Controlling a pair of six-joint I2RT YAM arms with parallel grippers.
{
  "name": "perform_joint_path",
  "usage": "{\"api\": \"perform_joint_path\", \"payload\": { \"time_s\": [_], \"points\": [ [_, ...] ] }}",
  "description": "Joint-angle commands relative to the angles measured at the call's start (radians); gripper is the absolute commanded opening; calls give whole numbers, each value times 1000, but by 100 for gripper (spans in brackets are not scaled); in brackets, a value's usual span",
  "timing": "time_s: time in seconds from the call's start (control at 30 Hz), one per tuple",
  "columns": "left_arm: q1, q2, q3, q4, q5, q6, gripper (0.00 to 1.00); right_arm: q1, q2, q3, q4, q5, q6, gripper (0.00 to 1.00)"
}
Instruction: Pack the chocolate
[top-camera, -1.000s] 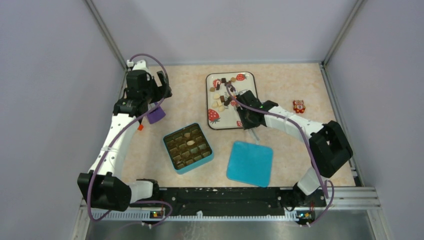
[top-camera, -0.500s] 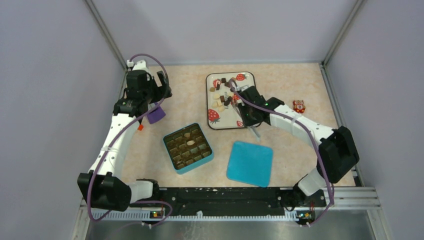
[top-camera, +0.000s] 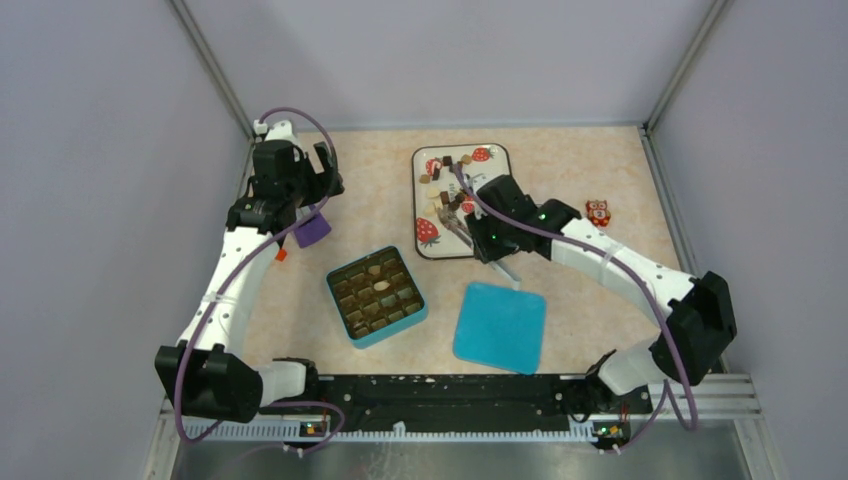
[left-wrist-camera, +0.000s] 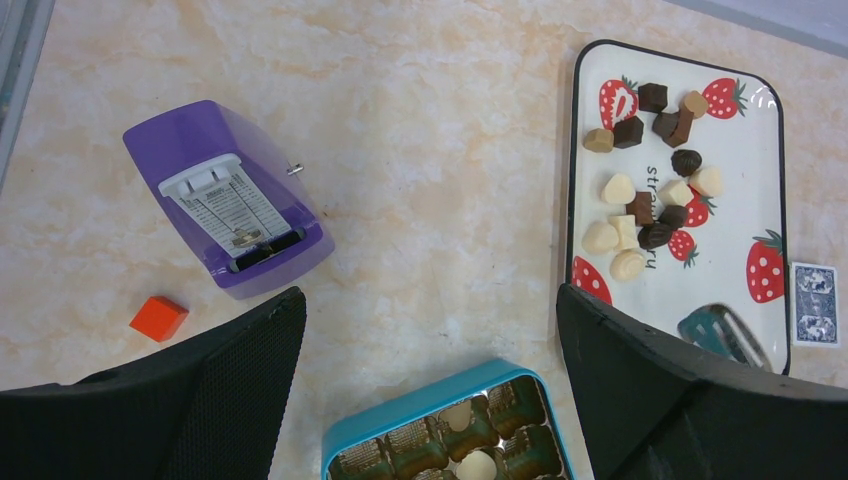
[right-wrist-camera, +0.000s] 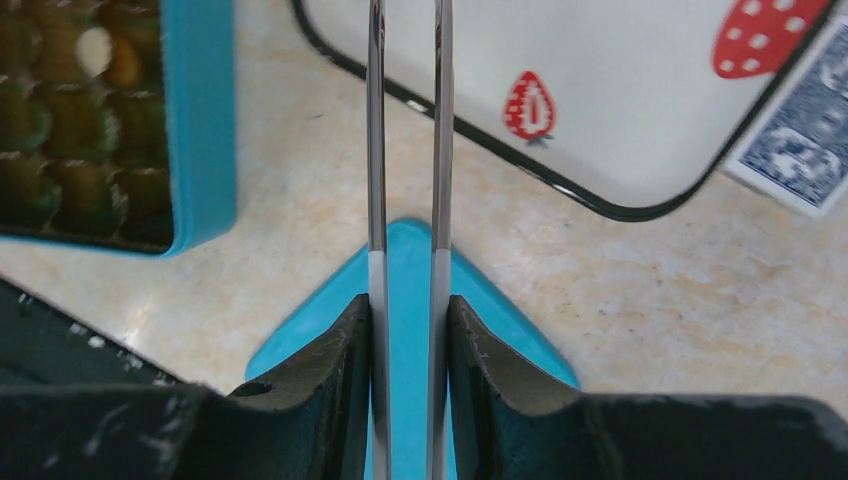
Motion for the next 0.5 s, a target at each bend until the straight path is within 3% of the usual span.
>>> {"api": "perform_joint_path", "payload": {
  "time_s": [0.0,0.2,0.47],
  "points": [
    [7,-24,15,15,3,1,99,106,-86,47,9,-109,-86,16],
    [7,-21,23,13,4,3,99,254,-76,42,8,-175,-125,16],
    [7,-37,14,1,-2,6,99,335,-30,21,10,-230,-139,17]
  ]
}}
